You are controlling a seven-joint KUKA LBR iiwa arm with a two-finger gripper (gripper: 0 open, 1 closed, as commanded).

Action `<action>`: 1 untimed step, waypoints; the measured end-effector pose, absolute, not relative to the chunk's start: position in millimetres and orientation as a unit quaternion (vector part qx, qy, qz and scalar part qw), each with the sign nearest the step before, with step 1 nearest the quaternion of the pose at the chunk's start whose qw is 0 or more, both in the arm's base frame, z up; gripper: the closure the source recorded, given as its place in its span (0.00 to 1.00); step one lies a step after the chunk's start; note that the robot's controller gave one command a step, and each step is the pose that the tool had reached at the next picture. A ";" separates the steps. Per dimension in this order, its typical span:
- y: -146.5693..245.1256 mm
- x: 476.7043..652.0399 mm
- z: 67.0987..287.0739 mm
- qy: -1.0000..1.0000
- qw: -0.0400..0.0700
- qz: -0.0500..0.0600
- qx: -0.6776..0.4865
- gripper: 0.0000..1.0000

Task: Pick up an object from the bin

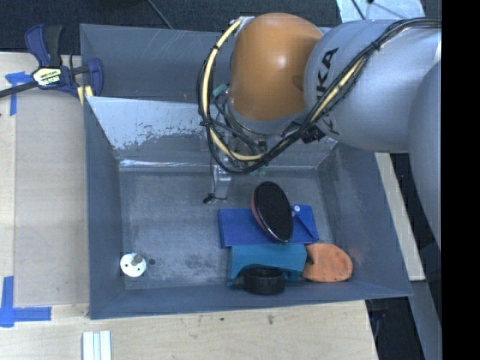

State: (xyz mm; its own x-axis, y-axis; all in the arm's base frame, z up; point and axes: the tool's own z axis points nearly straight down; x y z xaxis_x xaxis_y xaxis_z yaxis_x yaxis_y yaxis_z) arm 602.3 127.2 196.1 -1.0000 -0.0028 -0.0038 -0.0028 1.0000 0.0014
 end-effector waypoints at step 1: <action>88.2 590.3 175.1 1.000 0.000 -0.001 -0.023 0.00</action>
Offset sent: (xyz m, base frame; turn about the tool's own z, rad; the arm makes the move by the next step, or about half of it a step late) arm -0.0482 -0.1004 -0.0214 -0.1306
